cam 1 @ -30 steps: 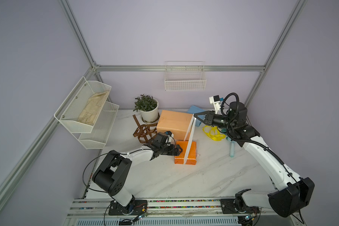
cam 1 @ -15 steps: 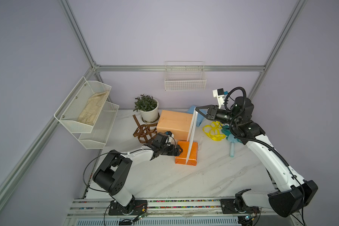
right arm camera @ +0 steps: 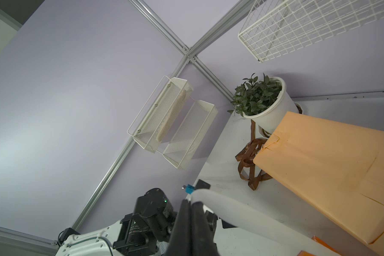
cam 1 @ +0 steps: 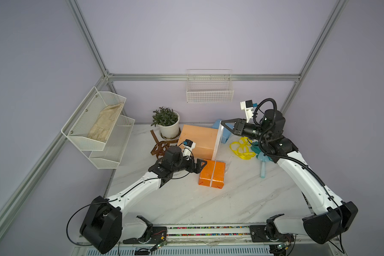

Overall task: Untie the ribbon bows on the gift boxes
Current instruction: Pull the ribbon from the gift box.

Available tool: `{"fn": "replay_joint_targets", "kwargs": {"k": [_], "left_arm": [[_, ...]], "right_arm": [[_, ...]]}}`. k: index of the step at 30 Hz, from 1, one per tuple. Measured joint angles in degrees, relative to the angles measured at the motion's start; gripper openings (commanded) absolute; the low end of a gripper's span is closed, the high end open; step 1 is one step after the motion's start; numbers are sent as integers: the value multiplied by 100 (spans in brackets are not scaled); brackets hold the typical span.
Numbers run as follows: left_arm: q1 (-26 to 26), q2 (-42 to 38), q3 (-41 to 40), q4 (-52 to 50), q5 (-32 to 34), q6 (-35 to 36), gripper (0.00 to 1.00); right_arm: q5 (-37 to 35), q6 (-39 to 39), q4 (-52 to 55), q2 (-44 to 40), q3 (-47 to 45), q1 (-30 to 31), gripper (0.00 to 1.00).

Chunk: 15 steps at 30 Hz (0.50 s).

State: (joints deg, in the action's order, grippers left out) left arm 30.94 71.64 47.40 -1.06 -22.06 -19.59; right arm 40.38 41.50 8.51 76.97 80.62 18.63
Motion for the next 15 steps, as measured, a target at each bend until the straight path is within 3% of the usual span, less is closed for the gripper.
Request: {"fn": "replay_joint_targets", "kwargs": {"k": [5,15], "left_arm": [[258,-184,-155,758,-286,468,100],[339,1534,90,1056,-763,1086,100]], "right_arm": [[2,24,-26,111,0,0,0],[138,50,39,140,146,-2,0]]}}
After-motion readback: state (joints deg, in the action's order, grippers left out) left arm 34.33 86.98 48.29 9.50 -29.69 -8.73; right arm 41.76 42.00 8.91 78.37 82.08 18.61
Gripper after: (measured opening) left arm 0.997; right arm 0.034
